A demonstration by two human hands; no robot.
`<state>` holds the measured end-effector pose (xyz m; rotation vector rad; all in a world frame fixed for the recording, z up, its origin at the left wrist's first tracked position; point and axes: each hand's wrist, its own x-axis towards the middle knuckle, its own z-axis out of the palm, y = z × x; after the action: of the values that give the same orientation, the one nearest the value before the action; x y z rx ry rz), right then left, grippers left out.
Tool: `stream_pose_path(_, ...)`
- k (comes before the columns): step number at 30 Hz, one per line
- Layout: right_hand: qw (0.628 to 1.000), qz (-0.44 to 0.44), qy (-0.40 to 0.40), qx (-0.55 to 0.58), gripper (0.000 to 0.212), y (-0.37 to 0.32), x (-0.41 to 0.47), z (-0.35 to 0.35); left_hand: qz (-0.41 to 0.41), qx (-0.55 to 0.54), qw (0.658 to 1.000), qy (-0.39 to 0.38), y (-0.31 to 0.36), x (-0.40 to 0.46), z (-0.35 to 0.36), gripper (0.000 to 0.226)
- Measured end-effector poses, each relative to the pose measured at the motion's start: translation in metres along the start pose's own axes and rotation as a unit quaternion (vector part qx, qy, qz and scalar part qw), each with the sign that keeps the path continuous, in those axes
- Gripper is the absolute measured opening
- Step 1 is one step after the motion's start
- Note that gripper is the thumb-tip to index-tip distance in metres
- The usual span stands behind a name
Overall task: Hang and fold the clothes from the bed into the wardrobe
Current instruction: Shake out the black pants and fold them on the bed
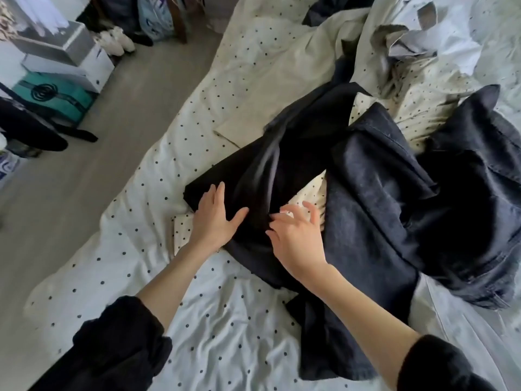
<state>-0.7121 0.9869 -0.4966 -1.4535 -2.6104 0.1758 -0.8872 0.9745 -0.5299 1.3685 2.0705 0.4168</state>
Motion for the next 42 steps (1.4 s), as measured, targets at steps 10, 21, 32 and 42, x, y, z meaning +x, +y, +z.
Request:
stream_pose_path(10,0.957,0.097,-0.103,0.252,0.018,-0.051,-0.099,0.006,0.033,-0.084,0.989,-0.115,0.014,-0.046,-0.003,0.016)
stream_pose_path(21,0.798,0.438,0.019,0.414,0.037,-0.045,-0.009,-0.039,0.303,0.153,0.898,-0.280,-0.012,-0.113,-0.042,0.014)
stream_pose_path(32,0.750,0.489,-0.041,0.443,0.022,-0.066,-0.128,-0.033,0.156,0.102,0.968,-0.168,-0.030,-0.058,-0.064,0.061)
stream_pose_path(42,0.756,0.568,-0.095,0.312,0.031,-0.057,-0.171,-0.045,0.116,0.035,0.986,-0.116,-0.020,-0.078,-0.021,0.021)
